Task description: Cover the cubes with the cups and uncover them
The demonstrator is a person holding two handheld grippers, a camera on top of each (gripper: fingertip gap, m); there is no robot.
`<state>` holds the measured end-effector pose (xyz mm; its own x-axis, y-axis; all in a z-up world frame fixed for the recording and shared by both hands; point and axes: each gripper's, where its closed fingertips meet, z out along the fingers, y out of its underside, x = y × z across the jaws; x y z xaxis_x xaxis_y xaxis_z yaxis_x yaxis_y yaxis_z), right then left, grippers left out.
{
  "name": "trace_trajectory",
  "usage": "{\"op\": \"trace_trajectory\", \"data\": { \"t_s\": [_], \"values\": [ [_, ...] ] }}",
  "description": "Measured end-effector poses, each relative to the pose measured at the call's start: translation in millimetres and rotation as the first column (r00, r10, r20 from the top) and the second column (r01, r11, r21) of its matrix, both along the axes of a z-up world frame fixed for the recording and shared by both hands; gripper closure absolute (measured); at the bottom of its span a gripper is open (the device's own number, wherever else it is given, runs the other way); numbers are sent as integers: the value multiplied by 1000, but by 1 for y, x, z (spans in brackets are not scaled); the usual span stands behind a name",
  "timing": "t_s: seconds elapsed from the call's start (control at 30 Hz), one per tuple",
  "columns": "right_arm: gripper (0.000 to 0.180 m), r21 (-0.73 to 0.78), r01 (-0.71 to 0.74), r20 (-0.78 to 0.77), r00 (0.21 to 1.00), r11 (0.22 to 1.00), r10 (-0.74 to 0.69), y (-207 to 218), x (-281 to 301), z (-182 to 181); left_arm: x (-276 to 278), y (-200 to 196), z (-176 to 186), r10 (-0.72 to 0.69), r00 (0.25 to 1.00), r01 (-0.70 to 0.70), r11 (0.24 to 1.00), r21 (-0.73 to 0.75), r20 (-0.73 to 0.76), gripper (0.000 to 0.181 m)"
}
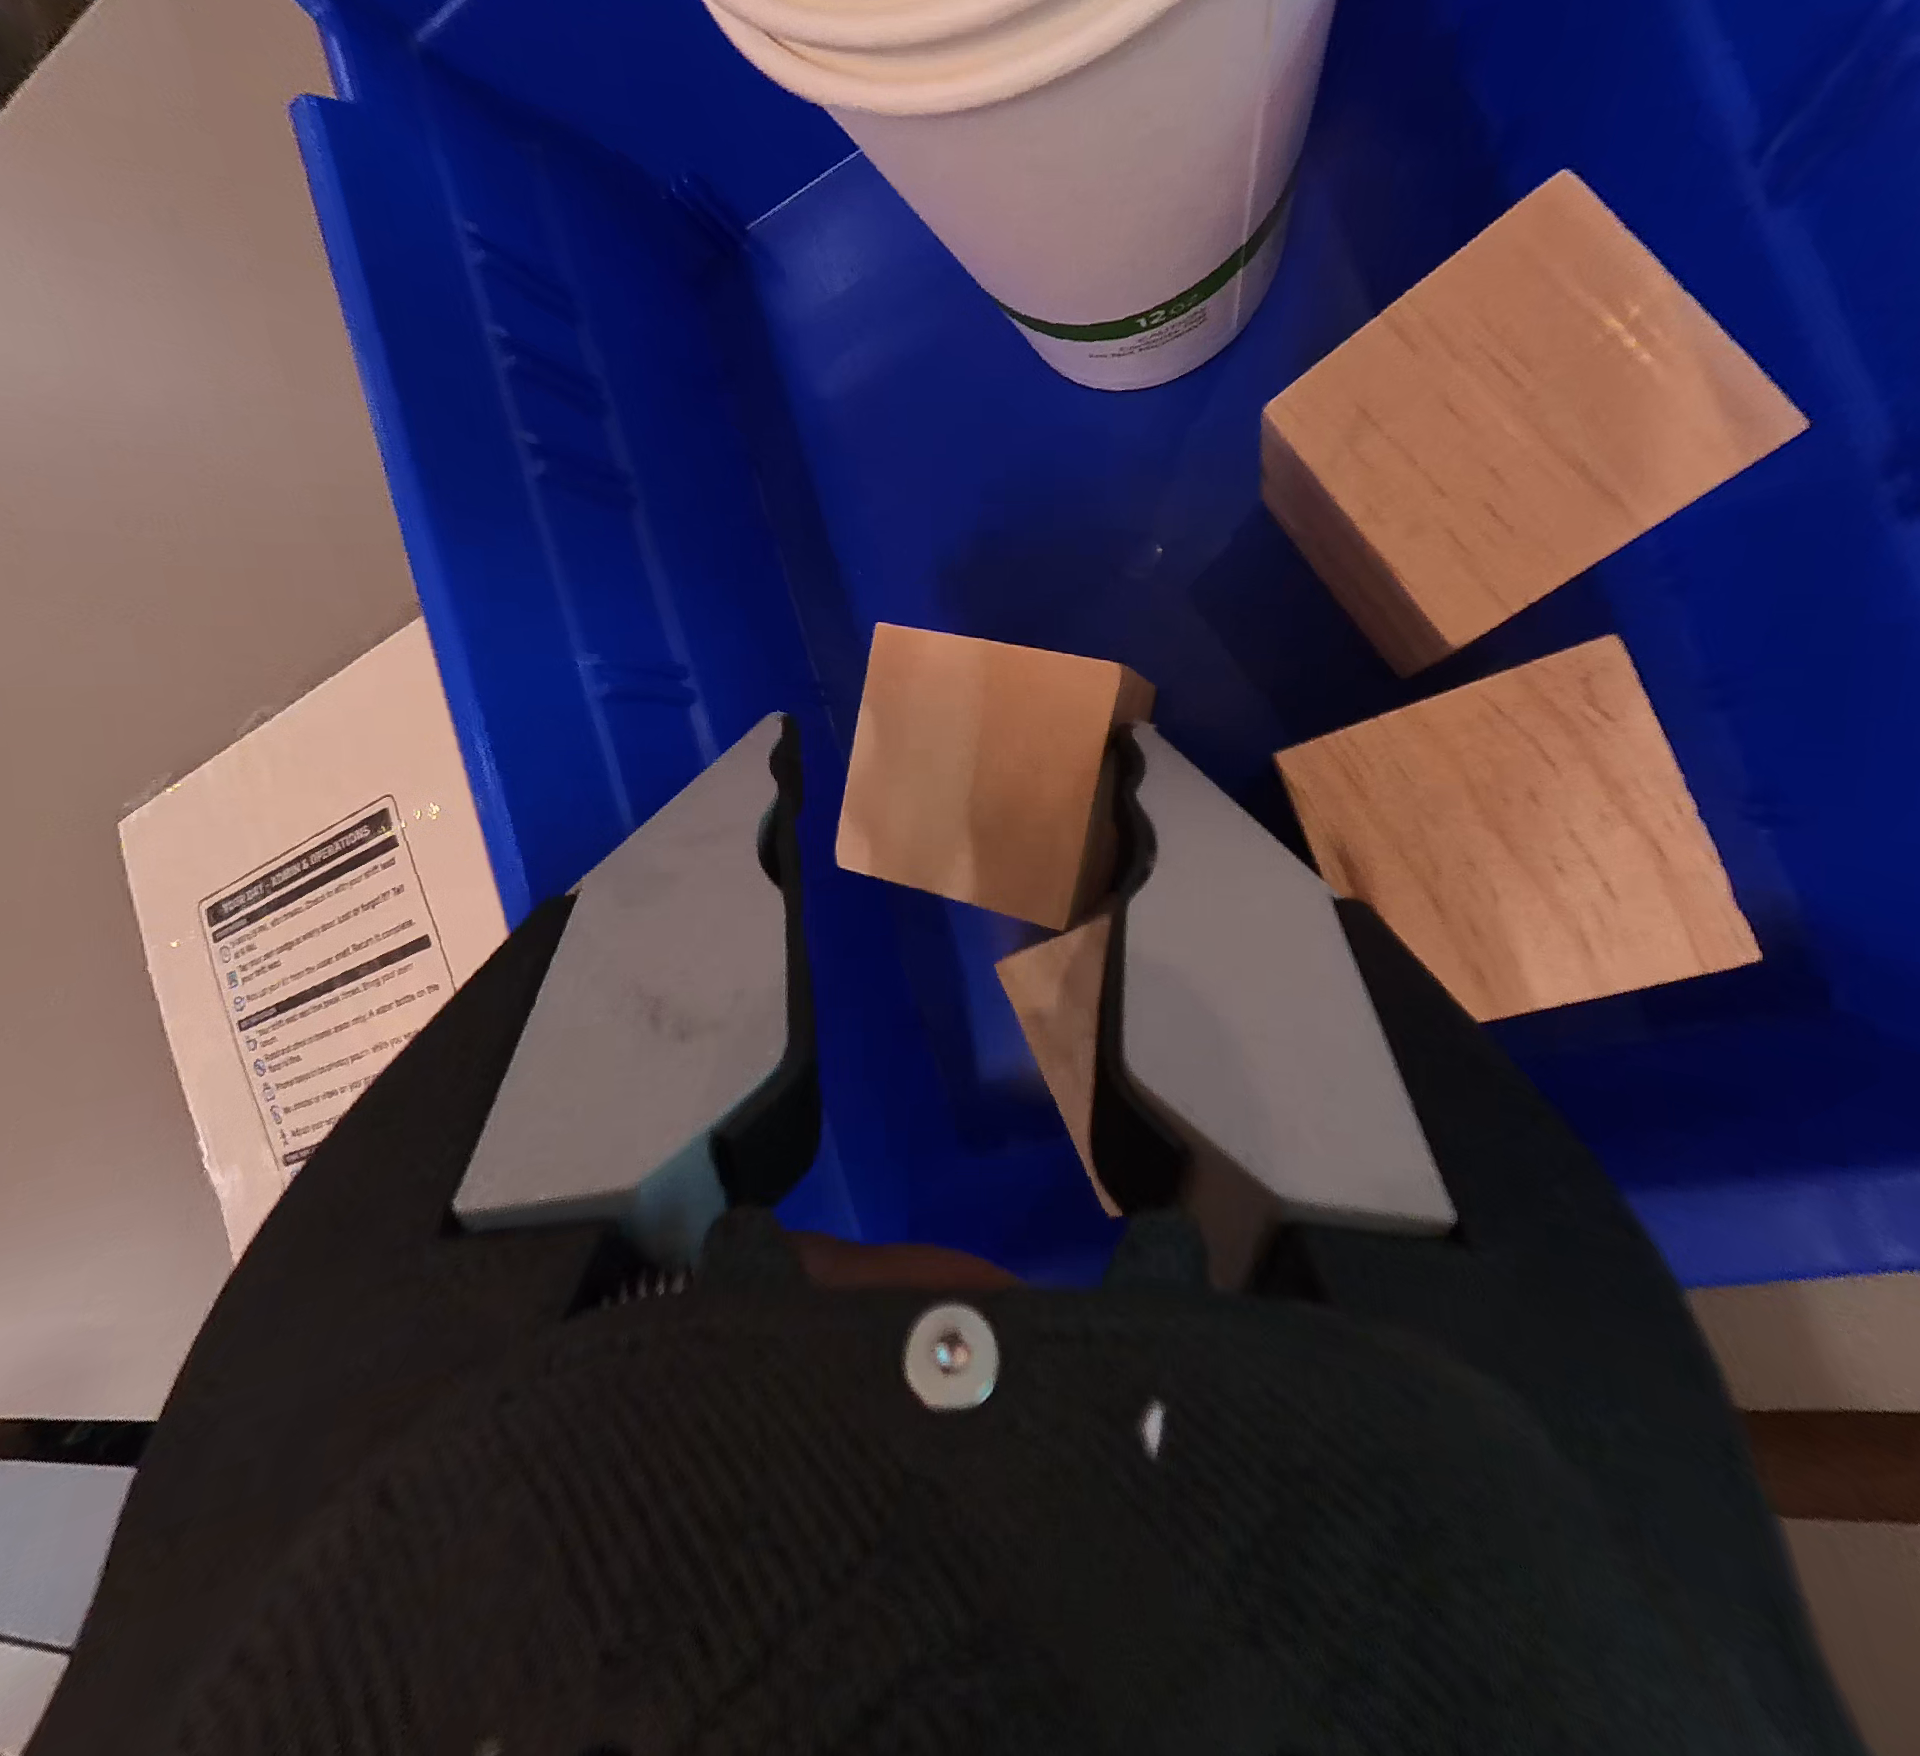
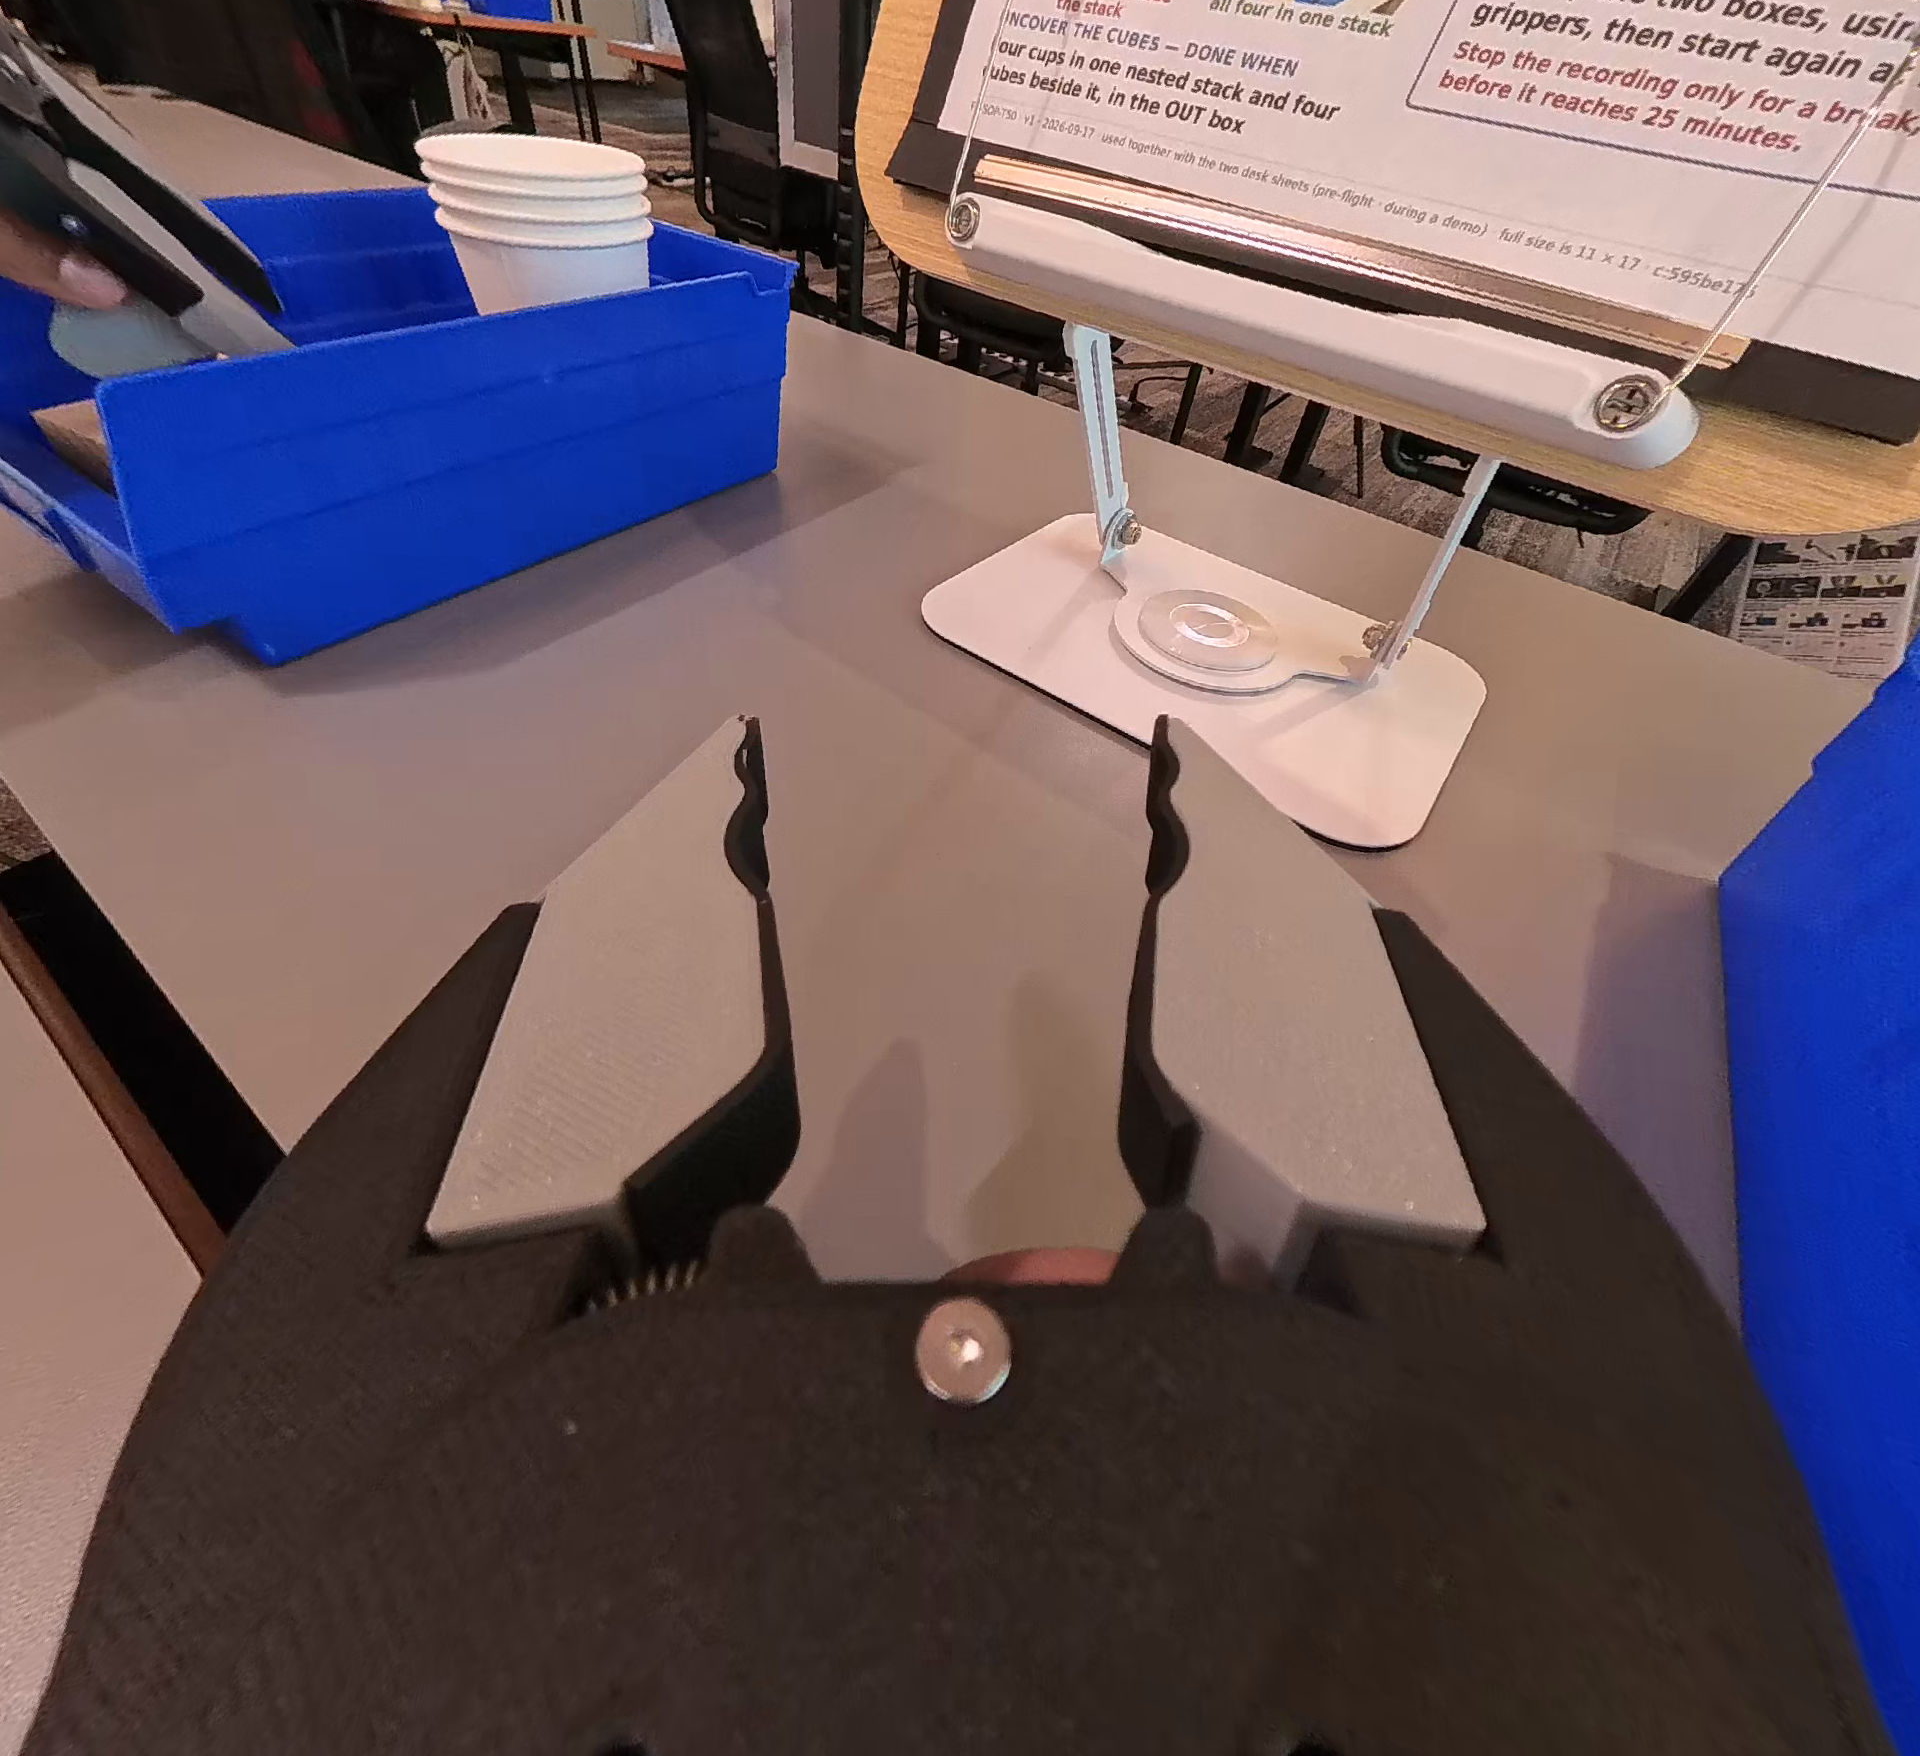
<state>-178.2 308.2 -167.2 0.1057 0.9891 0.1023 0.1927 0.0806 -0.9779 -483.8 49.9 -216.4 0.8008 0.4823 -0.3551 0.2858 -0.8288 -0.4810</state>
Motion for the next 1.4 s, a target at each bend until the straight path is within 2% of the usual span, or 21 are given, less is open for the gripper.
{"op": "trace_trajectory", "data": {
  "t_s": [0.57,0.77,0.97,1.27,1.4],
  "values": [
    [108,3,-2,-3,1000,1000,2,-1,0,1,-4,8,32,20,998,-13,995,102,-67,116],
    [108,5,-3,-2,1000,1000,3,-2,0,1,-7,10,38,40,995,-29,992,124,-88,108],
    [108,5,-3,0,1000,1000,3,-2,0,0,-14,18,62,71,988,-38,975,219,-141,108],
    [108,7,-3,5,1000,1000,3,-1,-1,-1,-10,49,91,-9,985,48,975,218,-174,108],
    [108,5,-5,8,1000,1000,5,-2,-1,-2,-2,70,94,-146,973,174,973,153,-176,111]
  ]
}}
